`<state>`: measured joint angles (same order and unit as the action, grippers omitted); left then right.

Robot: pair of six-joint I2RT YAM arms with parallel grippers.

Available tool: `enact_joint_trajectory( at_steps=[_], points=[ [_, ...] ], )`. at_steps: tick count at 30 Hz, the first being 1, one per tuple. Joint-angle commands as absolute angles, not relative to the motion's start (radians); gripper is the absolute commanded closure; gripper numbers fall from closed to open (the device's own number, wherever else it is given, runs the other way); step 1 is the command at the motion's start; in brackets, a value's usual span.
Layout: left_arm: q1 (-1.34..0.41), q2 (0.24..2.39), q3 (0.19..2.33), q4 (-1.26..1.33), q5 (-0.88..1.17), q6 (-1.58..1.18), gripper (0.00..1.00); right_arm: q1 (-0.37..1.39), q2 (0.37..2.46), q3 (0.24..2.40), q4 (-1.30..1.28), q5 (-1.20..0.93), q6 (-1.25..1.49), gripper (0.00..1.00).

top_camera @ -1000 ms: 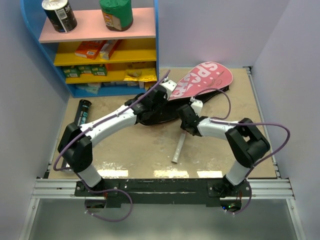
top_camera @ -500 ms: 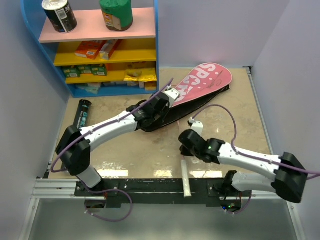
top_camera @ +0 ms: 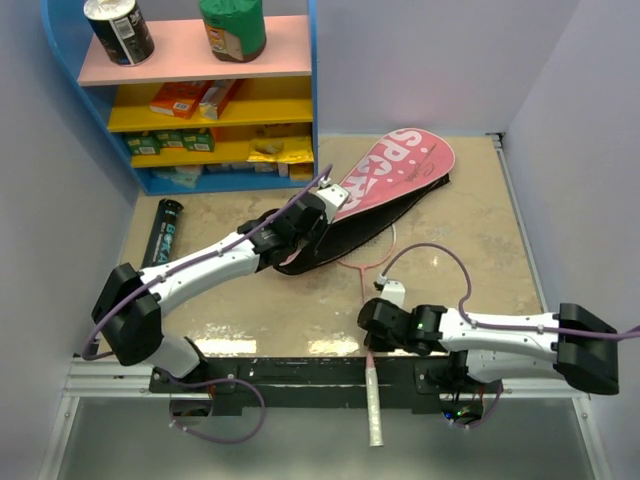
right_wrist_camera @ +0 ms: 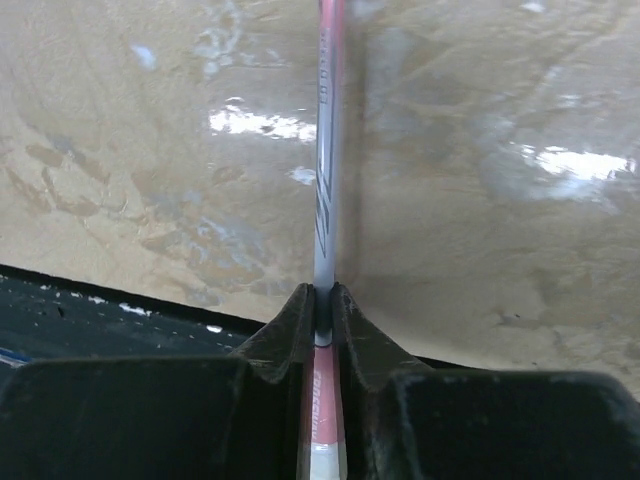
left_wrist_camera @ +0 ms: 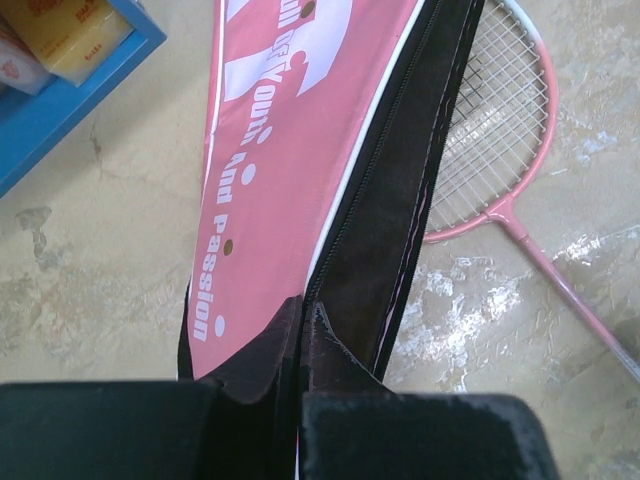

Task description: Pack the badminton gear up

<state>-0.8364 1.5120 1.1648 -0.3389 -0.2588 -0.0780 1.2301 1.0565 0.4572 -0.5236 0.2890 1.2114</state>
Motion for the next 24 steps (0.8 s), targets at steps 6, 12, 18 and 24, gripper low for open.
enact_joint_trajectory(
  at_steps=[6, 12, 18, 24],
  points=[
    [-0.836, 1.425, 1.111, -0.285, -0.264, -0.087, 1.00, 1.273, 1.204, 0.584, -0.575, 0.304, 1.189, 0.56],
    [-0.834, 1.414, 1.089, -0.273, -0.262, -0.083, 1.00, 1.266, 1.296, 0.745, -0.704, 0.477, 1.212, 0.48],
    [-0.836, 1.414, 1.075, -0.267, -0.264, -0.083, 1.00, 1.103, 1.387, 0.804, -0.671, 0.528, 1.097, 0.46],
    [-0.834, 1.411, 1.058, -0.258, -0.250, -0.078, 1.00, 0.965, 1.455, 0.814, -0.557, 0.515, 0.944, 0.47]
  ],
)
